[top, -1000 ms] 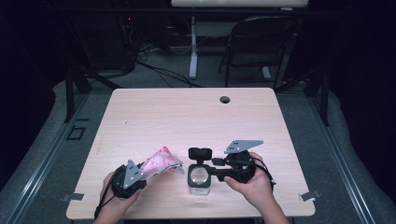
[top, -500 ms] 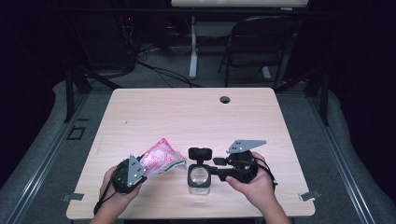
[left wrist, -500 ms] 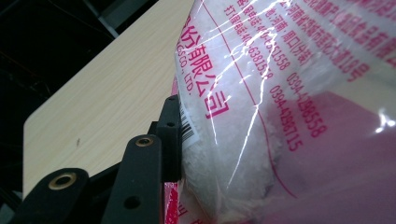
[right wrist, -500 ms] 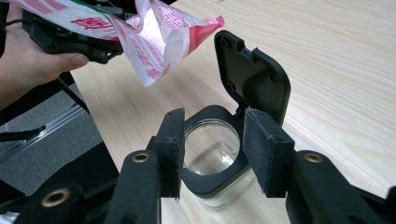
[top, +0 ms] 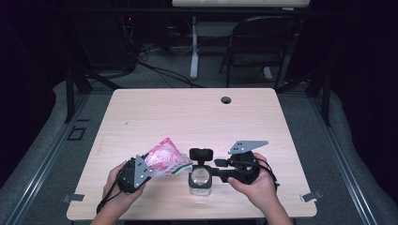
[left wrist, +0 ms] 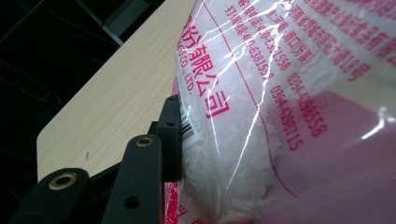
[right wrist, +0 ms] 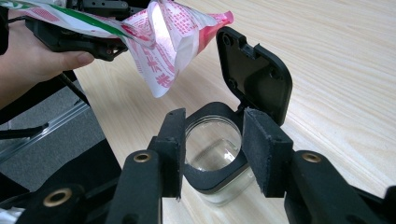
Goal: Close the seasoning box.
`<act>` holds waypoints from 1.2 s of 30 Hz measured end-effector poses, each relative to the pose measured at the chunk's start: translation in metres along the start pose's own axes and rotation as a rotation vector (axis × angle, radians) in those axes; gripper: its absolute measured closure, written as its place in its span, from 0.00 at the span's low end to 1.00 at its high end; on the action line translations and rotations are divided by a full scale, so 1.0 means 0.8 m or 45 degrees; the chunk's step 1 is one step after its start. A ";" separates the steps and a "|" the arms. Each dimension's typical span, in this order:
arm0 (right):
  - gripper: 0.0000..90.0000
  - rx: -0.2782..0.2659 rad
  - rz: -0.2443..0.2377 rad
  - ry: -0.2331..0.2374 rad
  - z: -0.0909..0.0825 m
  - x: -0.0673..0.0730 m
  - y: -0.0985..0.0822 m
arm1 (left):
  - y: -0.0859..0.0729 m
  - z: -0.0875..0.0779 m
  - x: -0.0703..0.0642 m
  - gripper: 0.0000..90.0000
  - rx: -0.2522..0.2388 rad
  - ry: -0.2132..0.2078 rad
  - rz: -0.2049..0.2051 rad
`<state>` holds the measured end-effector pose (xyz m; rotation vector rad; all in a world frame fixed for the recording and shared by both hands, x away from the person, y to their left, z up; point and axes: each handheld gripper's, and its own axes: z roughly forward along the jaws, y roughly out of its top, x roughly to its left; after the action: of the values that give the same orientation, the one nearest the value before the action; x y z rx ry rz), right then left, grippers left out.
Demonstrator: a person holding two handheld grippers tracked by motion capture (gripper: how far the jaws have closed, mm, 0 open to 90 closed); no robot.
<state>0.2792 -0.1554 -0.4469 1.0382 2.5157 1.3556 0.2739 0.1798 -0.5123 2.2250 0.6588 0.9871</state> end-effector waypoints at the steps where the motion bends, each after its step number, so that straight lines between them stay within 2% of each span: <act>1: 0.67 0.001 0.000 0.001 0.000 0.000 0.000 | 0.000 0.000 0.000 0.71 0.004 0.008 0.008; 16: 0.67 0.031 -0.007 0.010 0.002 0.000 -0.002 | 0.005 -0.001 -0.001 0.71 0.037 0.032 0.096; 20: 0.67 0.034 -0.011 0.008 0.002 0.000 -0.002 | 0.007 -0.001 -0.001 0.71 0.044 0.049 0.117; 29: 0.67 0.031 -0.008 0.008 0.002 0.000 -0.002 | 0.013 -0.002 -0.004 0.72 0.050 0.091 0.198; 36: 0.68 0.032 -0.009 0.008 0.001 -0.001 -0.002 | 0.016 -0.001 -0.007 0.72 0.054 0.110 0.233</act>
<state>0.2789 -0.1556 -0.4490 1.0304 2.5451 1.3308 0.2721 0.1674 -0.5054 2.3220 0.5246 1.1749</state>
